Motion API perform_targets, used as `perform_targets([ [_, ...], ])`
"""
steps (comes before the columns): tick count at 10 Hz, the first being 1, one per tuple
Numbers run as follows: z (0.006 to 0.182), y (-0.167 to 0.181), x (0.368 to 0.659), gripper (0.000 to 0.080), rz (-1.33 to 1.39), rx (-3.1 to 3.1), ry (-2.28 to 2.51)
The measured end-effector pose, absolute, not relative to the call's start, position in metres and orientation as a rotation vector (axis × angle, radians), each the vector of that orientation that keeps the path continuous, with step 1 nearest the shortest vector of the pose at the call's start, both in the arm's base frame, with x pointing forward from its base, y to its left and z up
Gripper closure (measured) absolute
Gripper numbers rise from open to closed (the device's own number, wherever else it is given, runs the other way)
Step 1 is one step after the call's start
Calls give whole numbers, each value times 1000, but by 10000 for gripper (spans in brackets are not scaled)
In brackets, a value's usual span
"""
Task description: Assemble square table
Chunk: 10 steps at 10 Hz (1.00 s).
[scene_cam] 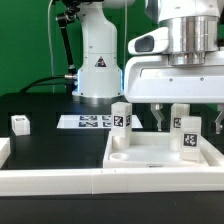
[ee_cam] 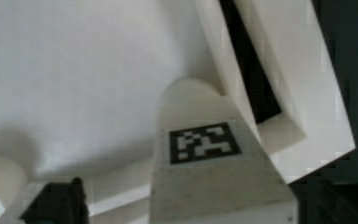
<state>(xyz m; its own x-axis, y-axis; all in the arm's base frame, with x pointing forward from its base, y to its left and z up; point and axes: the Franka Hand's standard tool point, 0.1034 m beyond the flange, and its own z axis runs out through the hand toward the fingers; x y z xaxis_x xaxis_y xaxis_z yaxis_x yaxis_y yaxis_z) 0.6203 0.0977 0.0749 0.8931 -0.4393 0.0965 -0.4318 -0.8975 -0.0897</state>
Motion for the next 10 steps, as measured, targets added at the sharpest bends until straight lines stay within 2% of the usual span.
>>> perform_targets([
  [4,75,94,622,150,-196,-3076,393],
  [5,75,94,622,241,-196,-3075,395],
  [6,75,94,621,241,-196,-3072,412],
  [7,75,94,622,423,-195,-3068,433],
  [8,75,94,621,507,-195,-3068,433],
  [10,74,95,621,507,-188,-3019,649],
])
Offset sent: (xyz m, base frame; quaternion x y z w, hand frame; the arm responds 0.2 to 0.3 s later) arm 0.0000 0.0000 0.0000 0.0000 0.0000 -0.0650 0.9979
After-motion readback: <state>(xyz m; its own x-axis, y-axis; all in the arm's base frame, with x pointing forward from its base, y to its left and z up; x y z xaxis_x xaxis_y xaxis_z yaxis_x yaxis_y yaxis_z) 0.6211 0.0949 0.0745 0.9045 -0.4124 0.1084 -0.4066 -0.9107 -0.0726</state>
